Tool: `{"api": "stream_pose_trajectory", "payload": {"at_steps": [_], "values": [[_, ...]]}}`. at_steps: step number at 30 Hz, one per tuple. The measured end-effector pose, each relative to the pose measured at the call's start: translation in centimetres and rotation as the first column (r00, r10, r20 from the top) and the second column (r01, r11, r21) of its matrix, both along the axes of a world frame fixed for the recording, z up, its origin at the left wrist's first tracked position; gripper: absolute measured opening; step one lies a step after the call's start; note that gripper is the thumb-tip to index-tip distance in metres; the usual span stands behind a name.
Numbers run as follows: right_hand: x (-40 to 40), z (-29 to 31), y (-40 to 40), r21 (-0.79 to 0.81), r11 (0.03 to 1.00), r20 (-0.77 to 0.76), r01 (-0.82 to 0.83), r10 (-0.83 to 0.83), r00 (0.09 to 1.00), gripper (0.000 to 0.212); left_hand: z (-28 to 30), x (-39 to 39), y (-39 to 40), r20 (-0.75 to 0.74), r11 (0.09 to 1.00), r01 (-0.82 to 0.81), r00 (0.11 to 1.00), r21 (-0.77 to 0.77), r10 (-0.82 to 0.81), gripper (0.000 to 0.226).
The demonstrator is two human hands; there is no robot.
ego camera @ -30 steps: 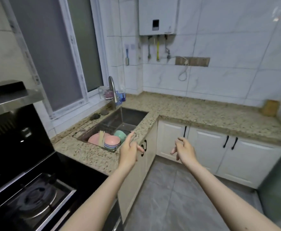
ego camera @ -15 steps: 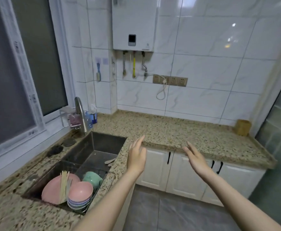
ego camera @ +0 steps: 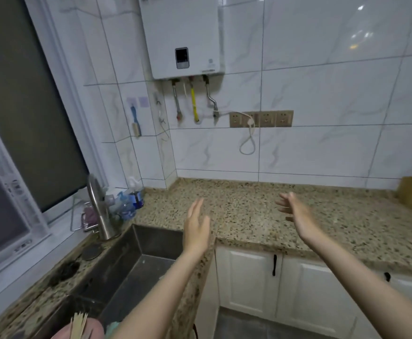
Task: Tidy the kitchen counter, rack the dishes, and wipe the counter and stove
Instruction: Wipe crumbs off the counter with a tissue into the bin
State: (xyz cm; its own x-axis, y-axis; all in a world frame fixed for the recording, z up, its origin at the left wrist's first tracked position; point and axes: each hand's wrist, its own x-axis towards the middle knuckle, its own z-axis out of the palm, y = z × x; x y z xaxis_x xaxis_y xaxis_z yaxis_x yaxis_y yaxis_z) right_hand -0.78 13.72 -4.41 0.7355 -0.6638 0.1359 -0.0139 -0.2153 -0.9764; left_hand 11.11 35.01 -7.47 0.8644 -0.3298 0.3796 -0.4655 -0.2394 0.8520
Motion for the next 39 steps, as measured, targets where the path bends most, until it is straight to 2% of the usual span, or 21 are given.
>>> {"api": "stream_pose_trajectory", "payload": {"at_steps": [5, 11, 15, 17, 20, 21, 25, 26, 28, 30, 31, 34, 37, 39], "values": [[10.1, -1.5, -4.7, 0.03, 0.986, -0.042, -0.166, 0.167, 0.985, 0.05, 0.5, 8.2, -3.6, -0.083, 0.989, -0.146, 0.986, 0.019, 0.147, 0.047], [19.6, -1.7, -6.3, 0.027, 0.936, -0.08, -0.351, 0.352, 0.932, 0.031, 1.7, 15.6, -1.8, -0.11, 0.93, -0.367, 0.923, 0.034, 0.368, 0.041], [26.1, -2.1, -4.8, -0.031, 0.873, -0.1, -0.486, 0.482, 0.871, 0.031, 2.7, 20.6, 2.1, -0.018, 0.841, -0.536, 0.843, 0.072, 0.538, 0.04], [28.4, -2.1, -3.8, -0.072, 0.839, -0.111, -0.54, 0.531, 0.84, 0.025, 3.2, 22.8, 4.2, 0.002, 0.799, -0.593, 0.803, 0.095, 0.596, 0.037], [32.6, -2.4, -2.2, -0.127, 0.775, -0.156, -0.619, 0.601, 0.784, 0.031, 4.0, 26.5, 7.2, 0.026, 0.731, -0.67, 0.739, 0.128, 0.673, 0.039], [33.7, -2.4, -1.7, -0.143, 0.757, -0.169, -0.638, 0.616, 0.769, 0.027, 4.3, 27.5, 8.0, 0.056, 0.702, -0.699, 0.713, 0.132, 0.699, 0.039], [40.4, -2.5, 0.7, -0.229, 0.686, -0.221, -0.691, 0.654, 0.723, 0.022, 6.4, 33.3, 12.1, 0.324, 0.497, -0.84, 0.542, 0.216, 0.775, 0.045], [41.8, -2.8, 1.1, -0.241, 0.668, -0.235, -0.704, 0.664, 0.71, 0.023, 7.1, 34.7, 12.9, 0.368, 0.444, -0.845, 0.531, 0.297, 0.764, 0.05], [45.3, -2.8, 1.9, -0.275, 0.627, -0.282, -0.729, 0.672, 0.685, 0.029, 7.7, 37.7, 14.8, 0.321, 0.35, -0.786, 0.551, 0.509, 0.77, 0.06], [49.6, -2.0, 3.0, -0.299, 0.595, -0.326, -0.747, 0.672, 0.665, 0.034, 7.0, 40.4, 16.5, 0.235, 0.261, -0.696, 0.531, 0.669, 0.814, 0.056], [51.2, -1.5, 3.3, -0.305, 0.598, -0.33, -0.742, 0.664, 0.671, 0.034, 6.4, 41.1, 17.0, 0.249, 0.214, -0.683, 0.513, 0.699, 0.822, 0.048], [56.3, -1.0, 5.7, -0.326, 0.565, -0.329, -0.758, 0.684, 0.651, 0.028, 4.2, 42.6, 18.8, 0.273, 0.184, -0.76, 0.432, 0.623, 0.859, 0.037], [59.2, -2.1, 9.5, -0.356, 0.484, -0.359, -0.799, 0.719, 0.595, 0.026, 3.8, 42.8, 19.5, 0.255, 0.193, -0.785, 0.407, 0.588, 0.877, 0.037], [60.7, -3.2, 12.7, -0.309, 0.456, -0.342, -0.835, 0.766, 0.545, 0.027, 3.8, 42.9, 19.2, 0.247, 0.166, -0.784, 0.378, 0.598, 0.892, 0.041]]}}
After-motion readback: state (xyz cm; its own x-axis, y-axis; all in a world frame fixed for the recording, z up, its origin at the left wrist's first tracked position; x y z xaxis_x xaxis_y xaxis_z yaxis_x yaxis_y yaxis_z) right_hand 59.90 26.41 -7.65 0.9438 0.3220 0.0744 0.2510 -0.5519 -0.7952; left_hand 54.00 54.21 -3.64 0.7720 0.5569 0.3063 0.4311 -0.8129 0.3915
